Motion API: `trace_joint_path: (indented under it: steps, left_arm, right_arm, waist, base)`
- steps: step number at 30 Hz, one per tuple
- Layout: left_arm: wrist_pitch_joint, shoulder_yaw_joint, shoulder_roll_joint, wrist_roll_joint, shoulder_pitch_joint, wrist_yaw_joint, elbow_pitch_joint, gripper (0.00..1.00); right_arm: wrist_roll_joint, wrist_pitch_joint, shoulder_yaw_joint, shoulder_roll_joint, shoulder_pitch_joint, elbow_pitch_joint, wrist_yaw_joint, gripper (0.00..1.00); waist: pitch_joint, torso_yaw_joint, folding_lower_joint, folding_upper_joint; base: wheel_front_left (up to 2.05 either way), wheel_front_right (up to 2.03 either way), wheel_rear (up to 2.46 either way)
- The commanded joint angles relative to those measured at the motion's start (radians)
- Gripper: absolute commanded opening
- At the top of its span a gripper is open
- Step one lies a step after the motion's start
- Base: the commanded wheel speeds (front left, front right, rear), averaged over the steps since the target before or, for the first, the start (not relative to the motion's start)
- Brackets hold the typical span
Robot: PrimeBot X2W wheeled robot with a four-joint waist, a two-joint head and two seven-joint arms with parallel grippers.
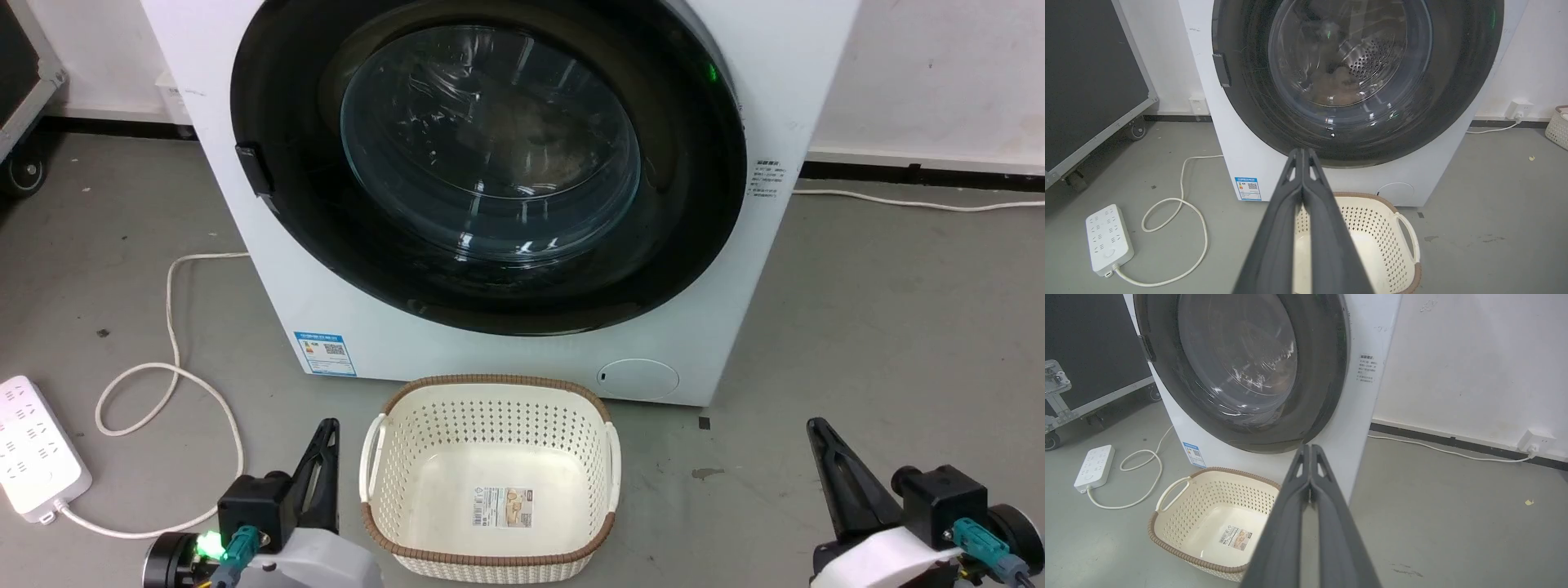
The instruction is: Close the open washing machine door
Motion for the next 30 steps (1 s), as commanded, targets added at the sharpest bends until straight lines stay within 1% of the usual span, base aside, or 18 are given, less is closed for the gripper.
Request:
trace_joint_path:
  steps: [1,30]
  left_arm:
    - [0.004,0.002,0.001,0.010,-0.011,0.005,-0.007,0.00]
    - [0.063,0.017,0.001,0.039,-0.016,0.026,-0.042,0.00]
  right_arm:
    - [-0.005,0.003,0.003,0.005,-0.015,-0.008,0.000,0.00]
    - [-0.023,0.063,0.020,0.007,-0.030,-0.030,-0.001,0.00]
  waist:
    - [0.000,0.000,0.0000,0.0000]
    - [0.003,-0.002,0.0000,0.0000]
  base:
    - [0.00,0.00,0.00]
    - [0.00,0.00,0.00]
